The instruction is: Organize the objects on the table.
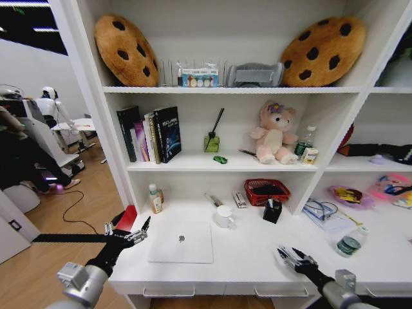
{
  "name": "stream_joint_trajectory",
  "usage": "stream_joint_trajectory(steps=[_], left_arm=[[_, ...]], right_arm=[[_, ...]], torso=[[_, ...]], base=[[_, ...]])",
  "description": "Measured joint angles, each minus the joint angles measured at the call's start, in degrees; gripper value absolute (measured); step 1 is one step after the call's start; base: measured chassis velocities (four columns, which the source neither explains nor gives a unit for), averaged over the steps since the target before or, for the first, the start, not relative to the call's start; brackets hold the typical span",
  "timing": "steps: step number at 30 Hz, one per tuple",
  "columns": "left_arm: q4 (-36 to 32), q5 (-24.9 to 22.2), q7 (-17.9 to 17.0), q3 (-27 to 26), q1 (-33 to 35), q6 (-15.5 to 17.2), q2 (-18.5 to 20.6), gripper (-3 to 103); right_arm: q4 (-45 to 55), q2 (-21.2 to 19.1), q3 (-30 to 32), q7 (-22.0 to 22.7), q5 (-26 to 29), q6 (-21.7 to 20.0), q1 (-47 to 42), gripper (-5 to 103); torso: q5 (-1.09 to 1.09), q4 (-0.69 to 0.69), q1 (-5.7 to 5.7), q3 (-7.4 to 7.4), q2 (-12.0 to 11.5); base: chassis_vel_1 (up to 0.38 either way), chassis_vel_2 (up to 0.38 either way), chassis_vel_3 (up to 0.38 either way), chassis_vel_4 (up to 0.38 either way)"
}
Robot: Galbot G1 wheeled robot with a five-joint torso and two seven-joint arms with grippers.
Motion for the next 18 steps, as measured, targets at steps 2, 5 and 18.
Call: stream_joint_trajectory(steps=[2,5,18], left_arm=[[0.00,0.00,0.00,0.00,0.00,0.00,0.00,100],[0.00,0.00,0.00,0.00,0.00,0.00,0.00,100],[0.00,0.00,0.00,0.00,0.00,0.00,0.00,100]], right_arm=[[-0.35,-0.23,-0.33,0.03,0.04,-0.28,0.45,97],[-1.18,-0.59,-1.34,0.18,0.30,-0.94,1.98,99],[-3.46,-1.26,-3.58,-0.33,0.14,-2.27,5.60,69]], torso=[[0.00,0.00,0.00,0.00,0.00],[0.00,0.00,0.00,0.00,0.00],[0.00,0.00,0.00,0.00,0.00]], base=[[0.000,0.000,0.000,0.000],[0.000,0.000,0.000,0.000],[0.000,0.000,0.000,0.000]])
